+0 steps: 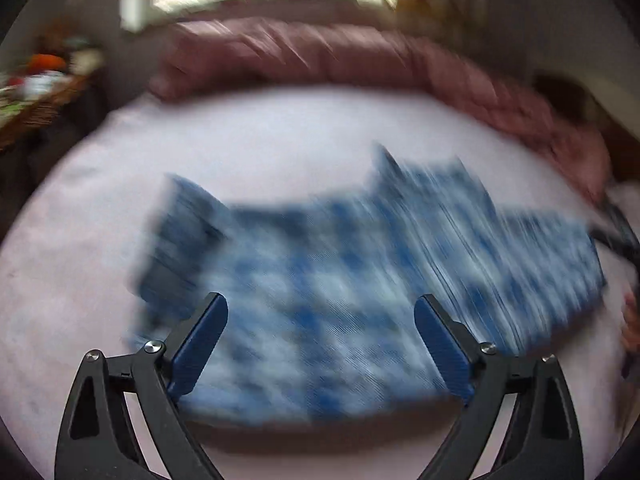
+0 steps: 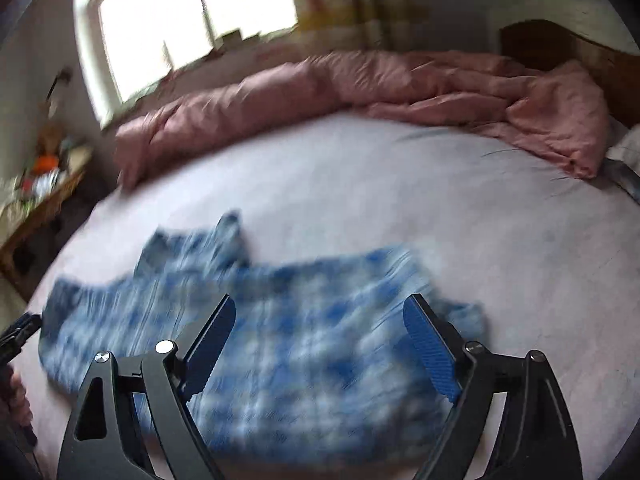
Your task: Fold large clothes
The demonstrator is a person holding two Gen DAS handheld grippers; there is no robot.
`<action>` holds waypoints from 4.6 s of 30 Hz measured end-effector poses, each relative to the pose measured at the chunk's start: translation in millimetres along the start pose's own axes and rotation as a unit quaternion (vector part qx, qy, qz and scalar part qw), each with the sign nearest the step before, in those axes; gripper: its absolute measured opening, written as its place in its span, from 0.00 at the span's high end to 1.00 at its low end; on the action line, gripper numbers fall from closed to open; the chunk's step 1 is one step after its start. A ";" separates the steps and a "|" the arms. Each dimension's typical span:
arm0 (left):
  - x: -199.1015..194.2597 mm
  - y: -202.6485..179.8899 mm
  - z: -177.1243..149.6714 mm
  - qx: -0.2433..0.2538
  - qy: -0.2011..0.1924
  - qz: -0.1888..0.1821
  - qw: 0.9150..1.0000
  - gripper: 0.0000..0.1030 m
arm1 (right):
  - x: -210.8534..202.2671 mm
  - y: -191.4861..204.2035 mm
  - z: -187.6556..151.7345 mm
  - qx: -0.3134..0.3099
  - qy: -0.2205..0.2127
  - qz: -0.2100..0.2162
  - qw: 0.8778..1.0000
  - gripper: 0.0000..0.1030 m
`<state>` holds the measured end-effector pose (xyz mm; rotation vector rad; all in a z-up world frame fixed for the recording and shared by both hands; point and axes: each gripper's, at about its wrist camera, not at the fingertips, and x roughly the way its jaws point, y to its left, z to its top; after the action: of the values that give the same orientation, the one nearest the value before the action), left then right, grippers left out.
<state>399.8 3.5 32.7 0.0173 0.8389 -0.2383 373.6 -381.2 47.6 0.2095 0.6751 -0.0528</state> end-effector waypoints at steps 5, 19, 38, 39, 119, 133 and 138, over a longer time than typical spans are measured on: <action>29.2 -21.0 -10.8 0.025 0.059 0.036 0.997 0.09 | 21.1 31.7 -19.7 -0.075 0.076 -0.011 0.994 0.15; 0.2 38.8 7.5 -0.057 -0.058 0.040 0.996 0.05 | 34.8 19.5 -24.6 -0.047 0.089 -0.031 0.994 0.15; 40.9 123.6 7.9 -0.164 -0.058 0.183 0.968 0.64 | 19.3 -51.8 -1.0 0.036 0.018 -0.109 0.993 0.30; 31.8 118.2 7.1 -0.157 -0.075 0.183 0.968 0.64 | 16.0 -54.7 -0.4 0.041 0.013 -0.114 0.993 0.30; -61.6 14.7 -61.5 -0.128 -0.204 0.087 0.967 0.05 | -17.0 159.1 -38.5 -0.054 -0.038 0.044 0.997 0.87; -57.7 8.1 -61.0 -0.115 -0.202 0.079 0.969 0.05 | 5.6 185.4 -84.6 -0.113 0.029 0.144 0.983 0.41; -58.6 2.7 -60.9 -0.102 -0.205 0.079 0.970 0.05 | -15.3 172.0 -72.5 -0.088 0.007 0.176 0.980 0.41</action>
<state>318.0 24.6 34.9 -0.1539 0.4432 -0.0011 337.1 -198.1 32.2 0.1565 0.6437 0.3469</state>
